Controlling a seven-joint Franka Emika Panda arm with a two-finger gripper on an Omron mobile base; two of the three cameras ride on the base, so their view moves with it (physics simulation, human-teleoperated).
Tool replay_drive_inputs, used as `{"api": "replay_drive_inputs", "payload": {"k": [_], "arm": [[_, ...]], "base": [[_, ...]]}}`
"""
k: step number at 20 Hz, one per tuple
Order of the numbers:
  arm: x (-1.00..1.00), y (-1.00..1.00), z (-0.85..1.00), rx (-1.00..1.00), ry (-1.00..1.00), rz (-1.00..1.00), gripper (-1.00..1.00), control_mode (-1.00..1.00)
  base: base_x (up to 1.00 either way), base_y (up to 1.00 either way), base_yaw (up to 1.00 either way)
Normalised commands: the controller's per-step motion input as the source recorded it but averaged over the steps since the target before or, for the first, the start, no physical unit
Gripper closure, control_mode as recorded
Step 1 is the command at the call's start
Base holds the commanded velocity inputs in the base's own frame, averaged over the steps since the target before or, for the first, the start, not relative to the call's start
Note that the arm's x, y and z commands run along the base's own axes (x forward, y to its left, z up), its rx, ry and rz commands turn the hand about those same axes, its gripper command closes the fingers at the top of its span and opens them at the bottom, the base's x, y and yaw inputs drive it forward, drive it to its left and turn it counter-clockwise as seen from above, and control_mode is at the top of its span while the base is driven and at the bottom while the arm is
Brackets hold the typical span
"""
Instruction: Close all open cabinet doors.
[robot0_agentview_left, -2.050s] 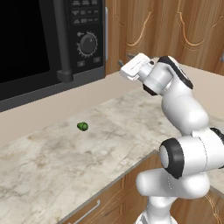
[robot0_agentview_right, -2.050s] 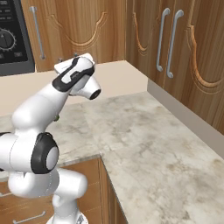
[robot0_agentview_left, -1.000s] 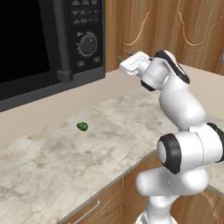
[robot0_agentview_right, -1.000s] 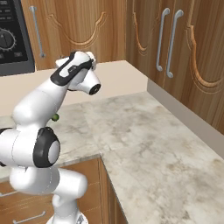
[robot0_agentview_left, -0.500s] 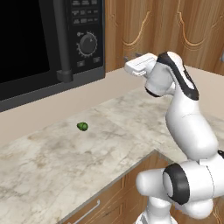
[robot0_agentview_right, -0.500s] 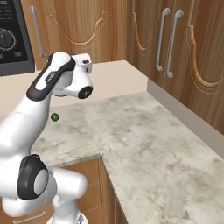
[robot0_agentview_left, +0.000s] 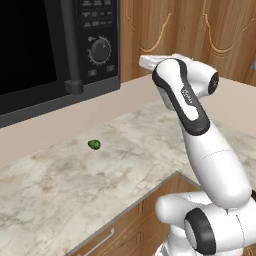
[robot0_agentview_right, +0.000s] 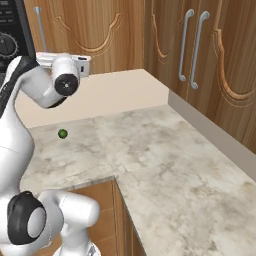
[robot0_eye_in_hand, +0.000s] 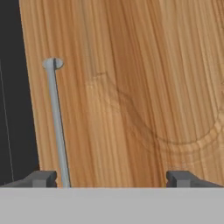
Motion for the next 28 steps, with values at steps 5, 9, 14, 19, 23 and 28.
{"api": "replay_drive_inputs", "payload": {"k": [5, 9, 14, 19, 23, 28], "arm": [[-0.73, -0.11, 0.5, 0.0, 0.33, -0.1, -1.0, -1.0], [-0.77, -0.14, 0.34, 0.0, 0.32, -0.09, -1.0, -1.0], [-0.93, -0.28, 0.13, 0.0, 0.29, -0.06, -1.0, -1.0], [-0.99, -0.32, -0.29, -0.01, 0.22, -0.07, -1.0, -1.0], [-0.87, -0.24, -0.71, -0.12, 0.14, -0.01, -1.0, -1.0], [-0.67, -0.28, -0.89, -0.16, 0.03, 0.03, -1.0, -1.0]], "base": [[0.0, 0.0, 0.0], [0.0, 0.0, 0.0], [0.0, 0.0, 0.0], [0.0, 0.0, 0.0], [0.0, 0.0, 0.0], [0.0, 0.0, 0.0]]}}
